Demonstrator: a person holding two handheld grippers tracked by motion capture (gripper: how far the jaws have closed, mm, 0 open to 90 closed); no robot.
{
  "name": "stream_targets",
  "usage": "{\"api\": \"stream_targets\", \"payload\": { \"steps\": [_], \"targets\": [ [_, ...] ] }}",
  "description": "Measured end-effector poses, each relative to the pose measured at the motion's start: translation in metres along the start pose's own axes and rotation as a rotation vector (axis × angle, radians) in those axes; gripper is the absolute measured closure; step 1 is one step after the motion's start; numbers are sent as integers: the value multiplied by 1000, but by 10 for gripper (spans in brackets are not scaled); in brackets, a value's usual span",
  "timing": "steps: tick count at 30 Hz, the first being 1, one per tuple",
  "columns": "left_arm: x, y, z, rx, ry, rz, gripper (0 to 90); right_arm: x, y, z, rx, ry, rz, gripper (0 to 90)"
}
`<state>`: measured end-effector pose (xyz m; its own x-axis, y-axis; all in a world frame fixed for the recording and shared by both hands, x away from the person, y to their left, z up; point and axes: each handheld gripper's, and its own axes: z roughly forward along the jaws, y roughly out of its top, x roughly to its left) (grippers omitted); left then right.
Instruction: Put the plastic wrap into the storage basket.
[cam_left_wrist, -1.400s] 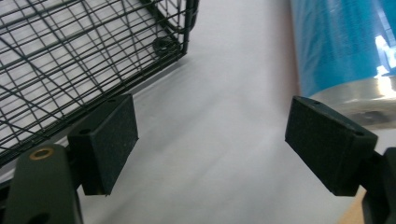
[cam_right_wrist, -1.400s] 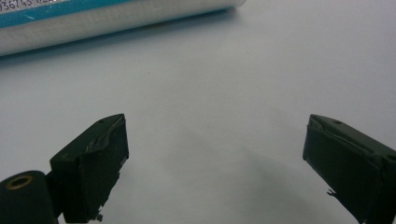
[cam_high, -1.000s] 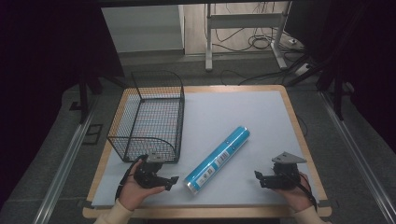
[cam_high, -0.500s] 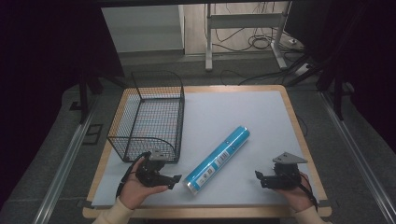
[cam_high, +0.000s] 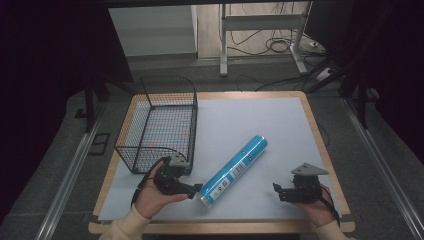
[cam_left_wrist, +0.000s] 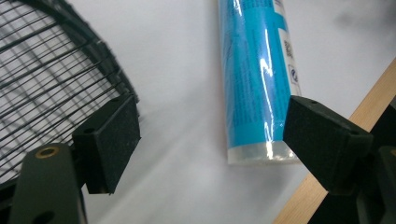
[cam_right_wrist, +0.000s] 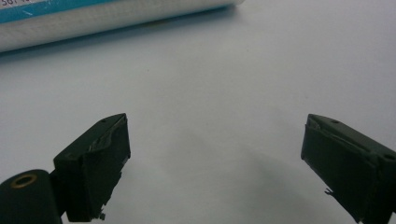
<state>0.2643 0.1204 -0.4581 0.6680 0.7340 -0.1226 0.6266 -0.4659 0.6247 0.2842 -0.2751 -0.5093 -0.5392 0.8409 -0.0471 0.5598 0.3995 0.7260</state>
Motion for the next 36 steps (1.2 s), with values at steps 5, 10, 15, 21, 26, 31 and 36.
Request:
{"api": "stream_targets", "payload": {
  "steps": [5, 10, 15, 21, 26, 31, 36],
  "targets": [
    [-6, 7, 6, 9, -14, 17, 180, -1, 0, -1, -5, 0, 2, 84],
    [-12, 15, 6, 12, -21, 46, 178, -1, 0, 0, -2, 4, 9, 84],
    [-15, 21, 9, 13, -27, 54, 177, 0, 0, -1, -3, 3, 2, 84],
    [-21, 33, 15, 7, -37, 57, 167, 0, 0, 0, -3, 4, 2, 84],
    [-21, 39, 17, 15, -36, 57, 167, -1, 0, -1, -5, 3, 5, 84],
    [-24, 45, 18, 15, -40, 67, 167, -1, 0, -1, -5, 3, 5, 84],
    [-30, 55, 23, 20, -46, 80, 164, 0, 0, -1, -6, 2, 4, 84]
  ]
}}
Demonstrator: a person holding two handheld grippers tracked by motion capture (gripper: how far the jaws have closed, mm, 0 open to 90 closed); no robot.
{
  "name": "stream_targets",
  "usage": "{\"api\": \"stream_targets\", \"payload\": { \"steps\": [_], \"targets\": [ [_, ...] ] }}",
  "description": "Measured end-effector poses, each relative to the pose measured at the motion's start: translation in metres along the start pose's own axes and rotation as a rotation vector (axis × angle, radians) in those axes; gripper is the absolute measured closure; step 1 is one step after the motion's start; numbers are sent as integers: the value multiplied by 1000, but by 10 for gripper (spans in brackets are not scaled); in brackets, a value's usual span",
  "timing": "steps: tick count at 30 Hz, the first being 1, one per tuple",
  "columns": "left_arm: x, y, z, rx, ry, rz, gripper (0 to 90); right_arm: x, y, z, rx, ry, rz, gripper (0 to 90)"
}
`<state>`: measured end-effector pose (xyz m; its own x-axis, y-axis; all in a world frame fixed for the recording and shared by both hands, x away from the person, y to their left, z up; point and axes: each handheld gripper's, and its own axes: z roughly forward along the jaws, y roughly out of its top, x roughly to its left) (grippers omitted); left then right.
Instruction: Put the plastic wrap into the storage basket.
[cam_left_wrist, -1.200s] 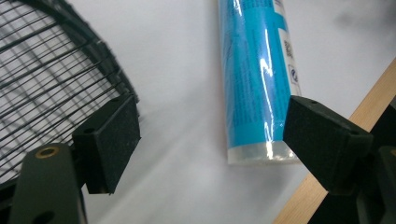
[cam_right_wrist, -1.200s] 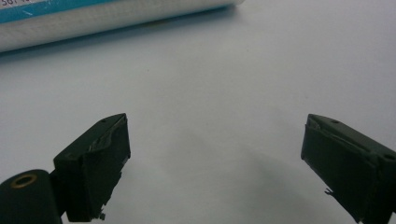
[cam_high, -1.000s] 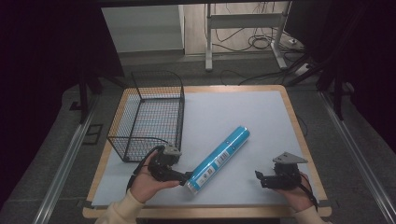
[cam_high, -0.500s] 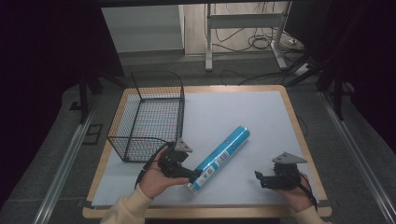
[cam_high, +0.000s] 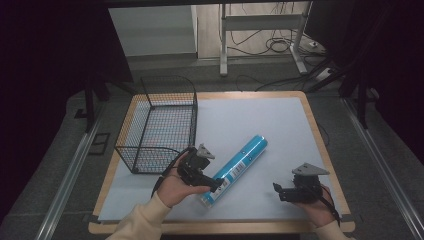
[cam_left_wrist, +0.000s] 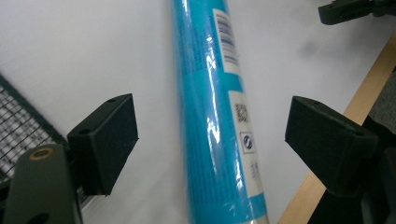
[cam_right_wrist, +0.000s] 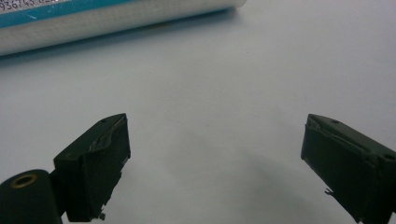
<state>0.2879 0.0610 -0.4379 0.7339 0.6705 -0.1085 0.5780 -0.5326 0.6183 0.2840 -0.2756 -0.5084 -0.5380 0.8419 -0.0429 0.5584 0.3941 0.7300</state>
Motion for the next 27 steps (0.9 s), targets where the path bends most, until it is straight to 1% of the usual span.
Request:
{"api": "stream_targets", "payload": {
  "steps": [1, 3, 4, 7, 8, 9, 10, 11, 12, 13, 16, 17, 19, 22, 23, 24, 27],
  "targets": [
    [0, 0, 0, 0, 0, 0, 164, 0, 0, 0, 0, 0, 0, 84],
    [-2, 6, 4, 7, 1, 5, 164, 0, 0, 0, 1, -2, -3, 84],
    [-2, 6, 4, 7, 1, 5, 164, 0, 0, 0, 1, -2, -3, 84],
    [-3, 13, 8, 19, 3, 6, 163, 0, 0, 1, 2, -2, -1, 84],
    [-3, 17, 11, 22, 4, 8, 163, 0, 0, 0, 1, -2, -1, 84],
    [-3, 17, 11, 22, 4, 8, 163, 0, 0, 0, 1, -2, -1, 84],
    [-4, 21, 15, 38, 15, 8, 164, 0, 0, 0, 1, -2, 0, 84],
    [-4, 21, 15, 38, 15, 8, 167, 0, 0, 0, 0, -2, -2, 84],
    [-4, 23, 18, 52, 25, 12, 167, 0, 0, 0, 0, -2, -2, 84],
    [-4, 24, 19, 56, 25, 11, 170, 0, 0, 0, 1, -2, -1, 84],
    [-2, 30, 27, 68, 23, 0, 173, -1, 0, 1, 3, -1, -1, 84],
    [-2, 30, 27, 68, 23, 0, 175, -1, 0, 1, 3, -1, -1, 84],
    [-3, 34, 33, 78, 6, -2, 174, -1, 0, 0, 2, -2, 1, 84],
    [-4, 37, 37, 84, 0, 0, 175, -1, 0, 0, 0, -4, 4, 84],
    [-5, 38, 39, 92, -3, 0, 175, -1, 0, 0, -1, -4, 3, 84],
    [-7, 42, 45, 107, -4, 5, 175, -1, 0, 0, -4, -5, 1, 84],
    [-8, 46, 51, 119, -11, 8, 176, -1, 0, 0, -5, -6, -1, 84]
  ]
}}
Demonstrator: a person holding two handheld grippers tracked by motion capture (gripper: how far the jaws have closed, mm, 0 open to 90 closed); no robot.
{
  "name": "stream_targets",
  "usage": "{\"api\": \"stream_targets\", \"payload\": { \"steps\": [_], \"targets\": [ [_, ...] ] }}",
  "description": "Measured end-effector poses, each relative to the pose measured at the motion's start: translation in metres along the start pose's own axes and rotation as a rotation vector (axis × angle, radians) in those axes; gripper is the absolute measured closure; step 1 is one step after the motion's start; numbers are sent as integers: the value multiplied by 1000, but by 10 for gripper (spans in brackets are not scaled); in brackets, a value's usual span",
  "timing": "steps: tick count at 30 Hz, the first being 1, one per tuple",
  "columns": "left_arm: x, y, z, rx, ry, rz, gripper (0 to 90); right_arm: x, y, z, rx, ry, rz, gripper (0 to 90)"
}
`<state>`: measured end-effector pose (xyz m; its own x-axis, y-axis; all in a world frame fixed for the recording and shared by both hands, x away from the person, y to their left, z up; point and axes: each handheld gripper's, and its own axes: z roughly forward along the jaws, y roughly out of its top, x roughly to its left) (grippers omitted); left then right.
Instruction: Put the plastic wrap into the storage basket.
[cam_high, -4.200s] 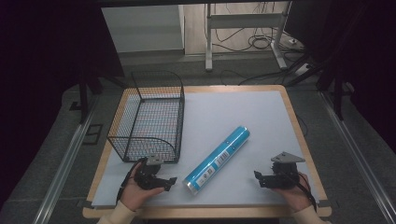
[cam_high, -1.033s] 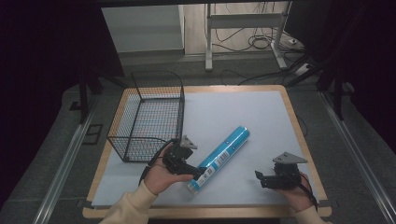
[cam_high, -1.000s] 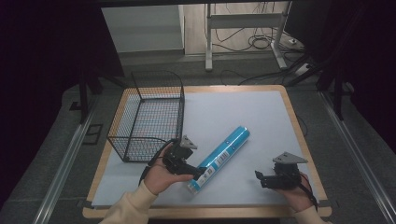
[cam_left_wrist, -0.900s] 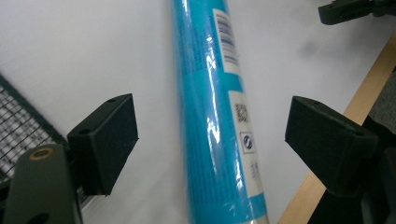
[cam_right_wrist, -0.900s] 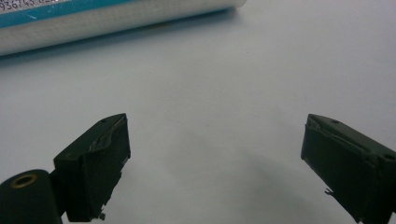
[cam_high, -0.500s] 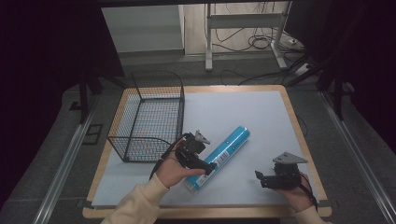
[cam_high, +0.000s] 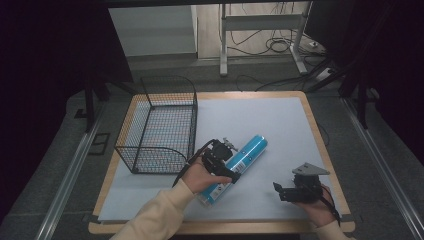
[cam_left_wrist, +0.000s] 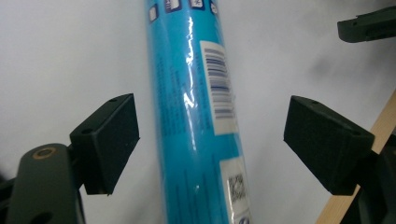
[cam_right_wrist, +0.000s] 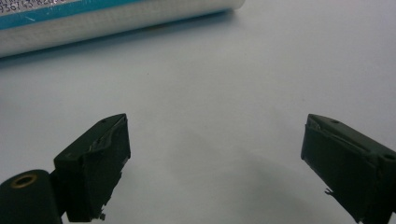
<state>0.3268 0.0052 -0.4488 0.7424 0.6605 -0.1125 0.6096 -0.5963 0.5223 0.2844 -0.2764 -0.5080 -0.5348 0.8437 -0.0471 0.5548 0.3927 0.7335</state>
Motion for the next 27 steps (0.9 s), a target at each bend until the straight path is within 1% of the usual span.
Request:
{"api": "stream_targets", "payload": {
  "steps": [1, 2, 3, 5, 6, 10, 11, 14, 15, 16, 17, 18, 21, 22, 24, 27],
  "targets": [
    [0, 4, 5, 10, 2, -3, 176, 0, 0, 0, 0, -1, 0, 84],
    [0, 4, 5, 10, 2, -3, 176, 0, 0, 0, 0, -1, 0, 84],
    [0, 6, 10, 23, 4, -4, 177, 0, 0, 0, 1, -1, 2, 84],
    [1, 7, 12, 28, 6, -5, 177, 0, 0, 0, 1, -1, 3, 84],
    [2, 10, 17, 52, 8, 2, 181, 0, 0, -1, 0, 1, 1, 84],
    [4, 15, 22, 66, 9, -5, 192, -1, 0, -1, -1, 1, -1, 84],
    [5, 18, 25, 78, 10, -9, 193, -1, 0, 0, -1, -1, -1, 84],
    [4, 20, 29, 88, 12, -11, 192, 0, 0, 0, -1, -2, -3, 84],
    [3, 22, 34, 100, 4, -7, 192, 0, 0, -1, -2, -2, -2, 84],
    [3, 22, 34, 100, 4, -7, 192, 0, 0, -1, -2, -2, -2, 84],
    [2, 24, 38, 109, 5, -9, 192, 0, 0, -1, -3, -2, -2, 84],
    [3, 25, 39, 120, 12, 2, 189, 0, 0, -1, -3, -2, -3, 84],
    [3, 29, 44, 139, 24, 7, 192, 0, 0, -1, -3, -2, -2, 84],
    [3, 30, 47, 140, 24, -4, 193, 0, 0, -1, -3, -2, -3, 84],
    [5, 31, 49, 146, 23, -7, 194, -1, 0, -1, -4, -2, -4, 84],
    [9, 33, 60, 186, 30, -13, 196, -1, 0, -1, -4, -2, -4, 84]
  ]
}}
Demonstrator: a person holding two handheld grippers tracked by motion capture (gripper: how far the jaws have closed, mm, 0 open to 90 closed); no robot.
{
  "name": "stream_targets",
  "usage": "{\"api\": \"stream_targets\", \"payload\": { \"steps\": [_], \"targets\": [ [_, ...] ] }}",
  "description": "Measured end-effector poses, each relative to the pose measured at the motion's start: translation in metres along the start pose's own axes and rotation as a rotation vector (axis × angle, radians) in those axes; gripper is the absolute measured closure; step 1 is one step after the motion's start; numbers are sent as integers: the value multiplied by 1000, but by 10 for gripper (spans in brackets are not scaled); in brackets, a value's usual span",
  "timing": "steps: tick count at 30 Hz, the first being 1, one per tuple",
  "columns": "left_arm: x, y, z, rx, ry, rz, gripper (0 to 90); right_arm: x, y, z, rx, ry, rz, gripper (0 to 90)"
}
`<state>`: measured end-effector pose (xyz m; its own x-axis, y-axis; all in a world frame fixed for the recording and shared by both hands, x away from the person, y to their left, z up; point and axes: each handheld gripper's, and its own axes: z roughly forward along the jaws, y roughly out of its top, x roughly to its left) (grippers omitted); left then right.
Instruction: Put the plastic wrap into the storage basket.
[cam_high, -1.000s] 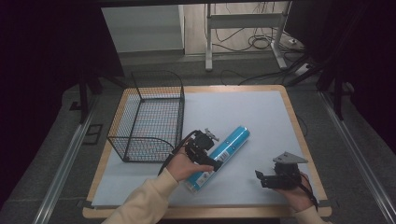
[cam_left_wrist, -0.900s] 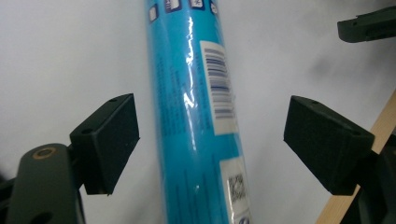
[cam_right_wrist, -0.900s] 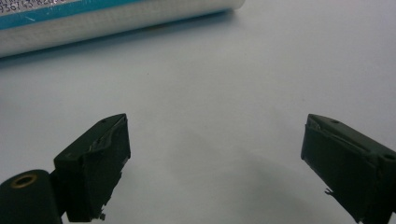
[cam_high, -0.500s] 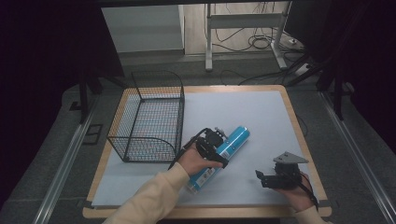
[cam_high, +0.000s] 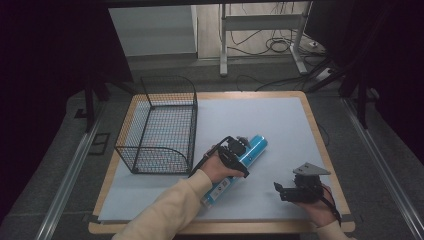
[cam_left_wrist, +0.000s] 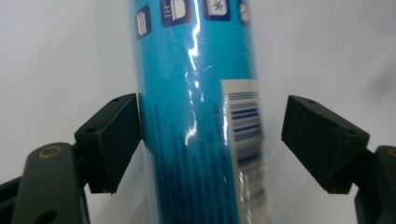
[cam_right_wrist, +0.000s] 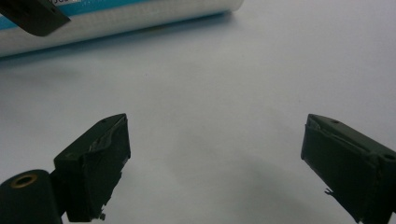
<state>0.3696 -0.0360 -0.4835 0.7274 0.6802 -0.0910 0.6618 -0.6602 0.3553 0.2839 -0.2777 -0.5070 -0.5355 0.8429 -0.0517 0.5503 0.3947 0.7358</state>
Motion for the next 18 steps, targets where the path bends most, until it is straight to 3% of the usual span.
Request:
{"api": "stream_targets", "payload": {
  "steps": [3, 5, 8, 13, 15, 18],
  "targets": [
    [3, 2, 8, 34, 0, -9, 214, 0, 0, 0, 1, 0, -1, 84],
    [2, 3, 13, 67, 4, -3, 272, 1, 0, 0, -1, -1, -4, 84],
    [2, 5, 14, 76, 10, -8, 292, 0, 1, 0, -2, -2, -8, 84],
    [8, 5, 12, 84, -29, -33, 303, 0, 1, -1, -4, -4, -6, 84],
    [8, 5, 12, 85, -31, -32, 305, 0, 1, -1, -3, -4, -7, 84],
    [8, 8, 11, 127, -31, -11, 306, 0, 1, -1, -5, -5, -6, 84]
  ]
}}
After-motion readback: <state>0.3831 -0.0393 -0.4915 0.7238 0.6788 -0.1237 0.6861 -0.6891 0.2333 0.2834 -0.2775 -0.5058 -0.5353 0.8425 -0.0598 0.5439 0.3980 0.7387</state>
